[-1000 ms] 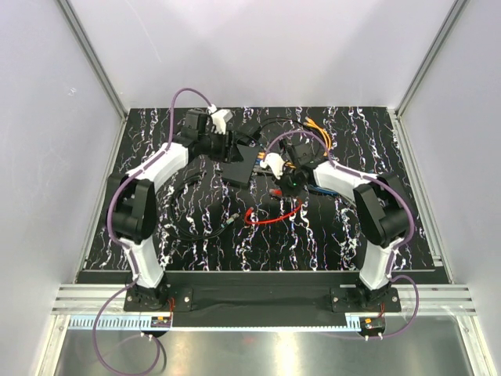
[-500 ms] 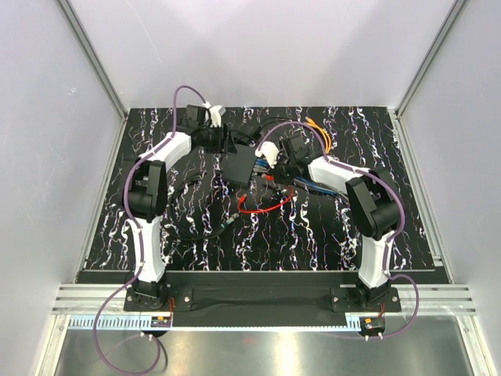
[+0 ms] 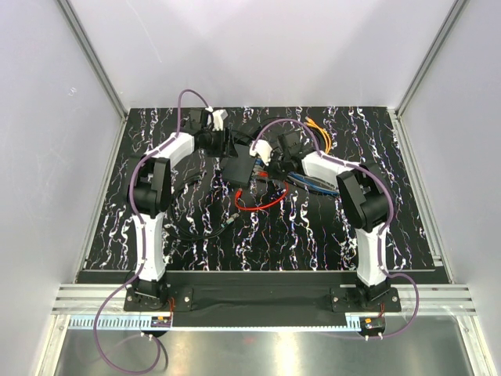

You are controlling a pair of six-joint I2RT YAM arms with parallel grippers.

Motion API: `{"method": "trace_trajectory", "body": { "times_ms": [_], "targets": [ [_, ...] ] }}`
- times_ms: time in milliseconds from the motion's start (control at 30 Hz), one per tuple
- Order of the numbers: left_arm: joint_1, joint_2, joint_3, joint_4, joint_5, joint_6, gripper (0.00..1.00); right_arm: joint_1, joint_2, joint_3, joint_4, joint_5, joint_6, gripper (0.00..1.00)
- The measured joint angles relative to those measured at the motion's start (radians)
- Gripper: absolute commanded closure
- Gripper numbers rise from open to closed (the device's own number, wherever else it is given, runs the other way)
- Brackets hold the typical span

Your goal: Insert the plug into the switch port

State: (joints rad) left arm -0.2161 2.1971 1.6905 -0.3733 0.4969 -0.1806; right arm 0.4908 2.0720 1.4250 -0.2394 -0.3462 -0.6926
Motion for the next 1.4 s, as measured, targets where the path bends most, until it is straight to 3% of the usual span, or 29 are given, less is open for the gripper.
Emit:
{"method": "trace_trajectory", "body": {
  "times_ms": [733,1400],
  "targets": [
    [0.000,0.057,0.020,0.003,0.007,-0.003,0.47,0.007,0.074,0.092,-0.050,-0.038,-0.002,1.00],
    [0.001,0.062,0.020,0.007,0.016,-0.005,0.60,0.014,0.089,0.104,-0.036,-0.001,0.112,1.00]
  ]
}}
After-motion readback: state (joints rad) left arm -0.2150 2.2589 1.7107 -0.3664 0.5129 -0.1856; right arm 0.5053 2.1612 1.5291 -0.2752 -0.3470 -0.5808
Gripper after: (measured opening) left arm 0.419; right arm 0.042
